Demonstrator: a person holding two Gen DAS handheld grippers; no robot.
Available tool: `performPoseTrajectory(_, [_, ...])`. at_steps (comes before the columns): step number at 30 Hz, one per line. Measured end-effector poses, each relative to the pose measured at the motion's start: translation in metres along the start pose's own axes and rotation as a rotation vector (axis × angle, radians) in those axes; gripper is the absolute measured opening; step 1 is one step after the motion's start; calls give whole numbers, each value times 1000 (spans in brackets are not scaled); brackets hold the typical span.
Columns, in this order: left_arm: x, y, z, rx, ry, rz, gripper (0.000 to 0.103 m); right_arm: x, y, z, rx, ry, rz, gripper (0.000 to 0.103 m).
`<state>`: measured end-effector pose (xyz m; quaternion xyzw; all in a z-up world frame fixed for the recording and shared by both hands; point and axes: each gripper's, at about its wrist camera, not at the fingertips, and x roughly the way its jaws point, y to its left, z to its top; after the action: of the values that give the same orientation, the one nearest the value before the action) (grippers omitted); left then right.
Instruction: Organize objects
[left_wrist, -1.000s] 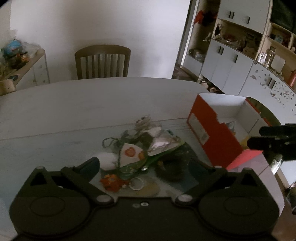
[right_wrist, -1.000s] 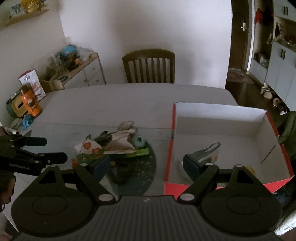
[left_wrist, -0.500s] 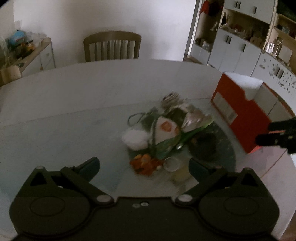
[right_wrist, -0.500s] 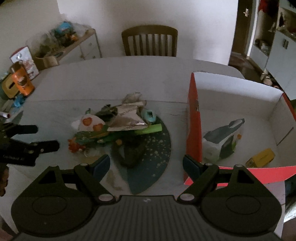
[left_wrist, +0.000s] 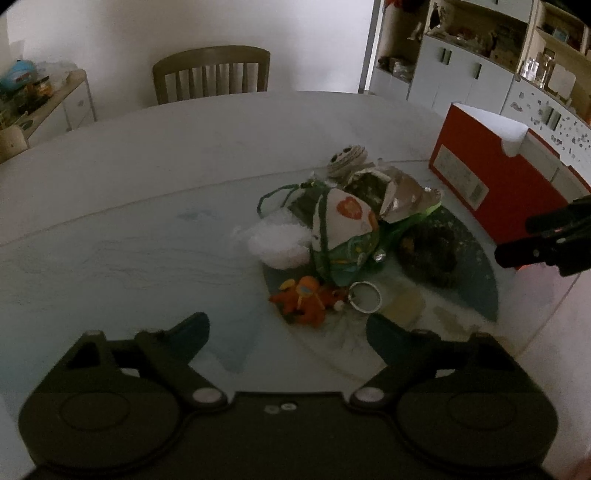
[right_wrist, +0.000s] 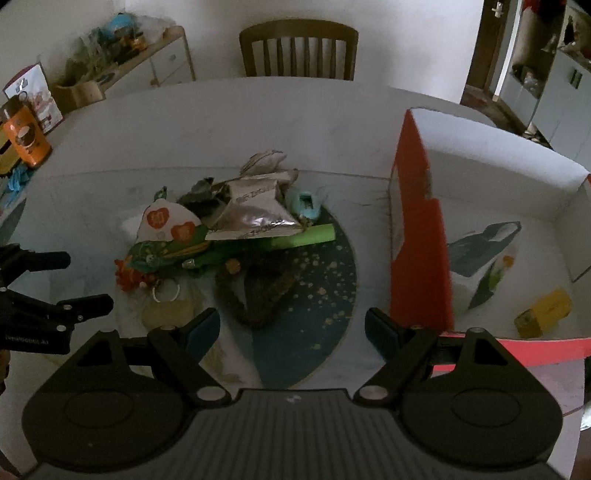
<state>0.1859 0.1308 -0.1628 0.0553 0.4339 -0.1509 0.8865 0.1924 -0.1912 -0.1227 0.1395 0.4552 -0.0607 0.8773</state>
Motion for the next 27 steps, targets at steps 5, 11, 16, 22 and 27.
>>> performPoseTrajectory(5, [7,6,0,-19,7,-17,78,10,10,4,-27,1,-17,86])
performPoseTrajectory(11, [12,5,4,-18,4,-38,75,20,19,9,-14,8,-12,81])
performPoseTrajectory(16, [19,5,6,-21,17,-57,70,39,17,13,62,28,-41,65])
performPoseTrajectory(22, [25,6,8,-16,29,-77,58,59,6,20,149,59,-49,58])
performPoseTrajectory(27, [27,8,9,-18,23,-91,51,72,5,20,161,86,-57,51])
